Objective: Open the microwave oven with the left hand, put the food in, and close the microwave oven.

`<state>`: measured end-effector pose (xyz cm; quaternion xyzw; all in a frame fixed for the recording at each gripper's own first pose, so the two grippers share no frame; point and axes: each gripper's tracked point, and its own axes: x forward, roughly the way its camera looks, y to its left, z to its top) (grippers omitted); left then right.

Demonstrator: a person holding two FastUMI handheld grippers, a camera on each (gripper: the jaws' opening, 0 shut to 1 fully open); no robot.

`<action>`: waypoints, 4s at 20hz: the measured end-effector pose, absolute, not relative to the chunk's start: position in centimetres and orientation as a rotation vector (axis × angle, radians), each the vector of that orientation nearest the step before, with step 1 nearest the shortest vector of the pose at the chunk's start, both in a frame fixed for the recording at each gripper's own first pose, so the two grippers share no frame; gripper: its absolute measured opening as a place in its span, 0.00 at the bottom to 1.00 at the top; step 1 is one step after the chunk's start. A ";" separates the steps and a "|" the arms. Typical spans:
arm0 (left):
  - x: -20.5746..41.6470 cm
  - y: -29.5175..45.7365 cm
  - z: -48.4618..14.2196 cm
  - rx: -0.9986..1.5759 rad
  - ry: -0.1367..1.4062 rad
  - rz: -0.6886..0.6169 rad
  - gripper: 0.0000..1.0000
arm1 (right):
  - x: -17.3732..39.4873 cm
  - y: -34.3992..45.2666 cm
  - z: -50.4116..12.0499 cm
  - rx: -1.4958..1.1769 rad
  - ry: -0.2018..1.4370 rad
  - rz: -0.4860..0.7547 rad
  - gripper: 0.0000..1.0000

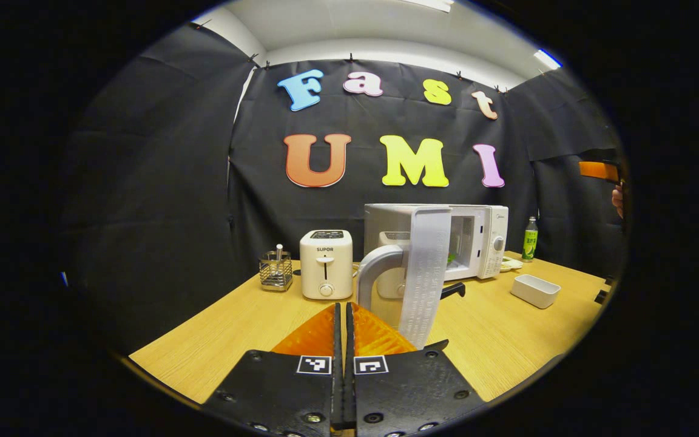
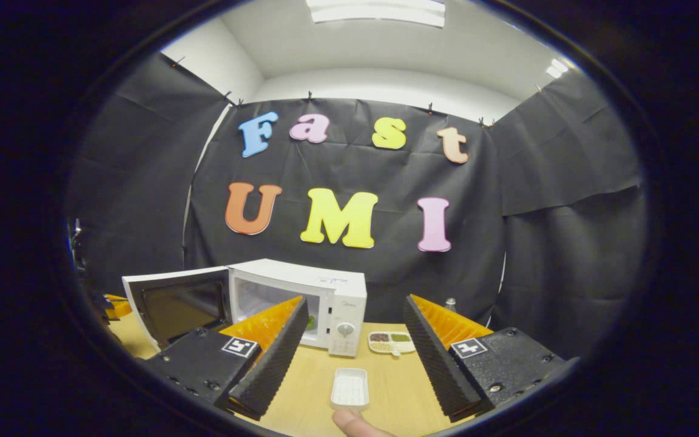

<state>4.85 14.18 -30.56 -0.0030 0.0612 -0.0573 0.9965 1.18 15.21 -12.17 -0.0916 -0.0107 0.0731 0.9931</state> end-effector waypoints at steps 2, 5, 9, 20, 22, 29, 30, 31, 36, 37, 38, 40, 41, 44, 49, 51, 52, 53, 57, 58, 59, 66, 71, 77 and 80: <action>4.5 13.2 -31.0 -0.028 0.132 -0.135 0.00 | 0.1 13.9 -12.1 -0.177 -0.015 0.146 0.96; 4.3 11.8 -31.4 -0.033 0.140 -0.150 0.00 | -1.1 13.0 -12.1 -0.150 0.001 0.173 1.00; 4.1 9.2 -31.4 -0.017 0.132 -0.207 0.00 | -2.4 11.2 -12.1 -0.123 0.012 0.177 0.96; 7.1 1.7 -31.1 -0.062 0.139 -0.354 0.00 | -3.4 7.1 -12.4 -0.049 0.019 0.159 0.96; 8.1 0.4 -30.5 -0.066 0.132 -0.368 0.00 | -3.4 5.9 -12.4 -0.054 0.012 0.136 0.96; 10.8 -5.4 -30.5 -0.087 0.135 -0.452 0.00 | -2.9 5.0 -13.4 -0.049 0.020 0.133 0.96; 11.3 -6.2 -30.8 -0.081 0.142 -0.465 0.00 | -2.7 5.0 -13.0 -0.052 0.009 0.134 0.96; 11.9 -7.0 -30.9 -0.081 0.138 -0.470 0.00 | -2.5 4.6 -13.0 -0.057 0.003 0.127 0.96; 15.0 -10.5 -30.4 -0.117 0.123 -0.470 0.00 | -1.2 2.6 -13.1 -0.067 -0.023 0.067 0.96; 15.6 -11.3 -30.7 -0.109 0.126 -0.471 0.00 | -0.9 2.5 -13.4 -0.065 -0.027 0.060 0.96; 16.2 -12.0 -31.0 -0.099 0.135 -0.472 0.00 | -0.5 2.4 -13.8 -0.059 -0.024 0.063 0.96; 17.6 -13.3 -31.2 -0.087 0.139 -0.466 0.00 | 0.3 2.3 -14.6 -0.044 -0.011 0.075 1.00; 18.3 -14.0 -31.3 -0.084 0.138 -0.461 0.00 | 0.7 2.1 -14.8 -0.041 -0.013 0.081 0.96; 20.6 -15.8 -31.7 -0.098 0.150 -0.437 0.00 | 1.9 1.9 -15.1 -0.034 -0.024 0.100 0.96; 24.5 -18.4 -31.5 -0.082 0.156 -0.373 0.00 | 3.5 1.5 -15.8 -0.039 -0.050 0.131 1.00; 25.8 -19.4 -31.2 -0.085 0.152 -0.360 0.00 | 4.0 1.1 -16.6 -0.046 -0.039 0.134 0.96; 26.4 -19.9 -31.1 -0.094 0.152 -0.354 0.00 | 4.2 0.9 -17.0 -0.048 -0.033 0.135 0.96; 27.1 -20.3 -31.0 -0.095 0.157 -0.346 0.00 | 4.3 0.8 -17.2 -0.048 -0.027 0.139 0.96; 29.7 -20.6 -31.7 -0.045 0.168 -0.275 0.00 | 4.6 -0.2 -17.8 -0.050 -0.007 0.124 0.95; 28.7 -20.1 -31.7 -0.063 0.182 -0.266 0.00 | 4.5 -0.2 -17.7 -0.054 -0.006 0.121 0.96; 29.4 -20.6 -31.4 -0.069 0.162 -0.260 0.00 | 4.3 -0.2 -17.5 -0.054 -0.010 0.118 1.00; 29.7 -20.6 -31.9 -0.073 0.194 -0.260 0.00 | 1.6 1.1 -17.2 -0.036 0.026 0.115 0.96; 28.1 -19.2 -31.5 -0.131 0.246 -0.224 0.00 | -0.6 1.5 -17.5 -0.014 0.071 0.096 1.00; 21.5 -17.3 -29.0 -0.075 0.275 -0.258 0.00 | -2.7 1.7 -18.1 -0.016 0.105 0.075 0.96; 16.5 -15.3 -26.9 -0.059 0.275 -0.238 0.00 | -3.3 2.0 -17.2 -0.025 0.093 0.051 0.95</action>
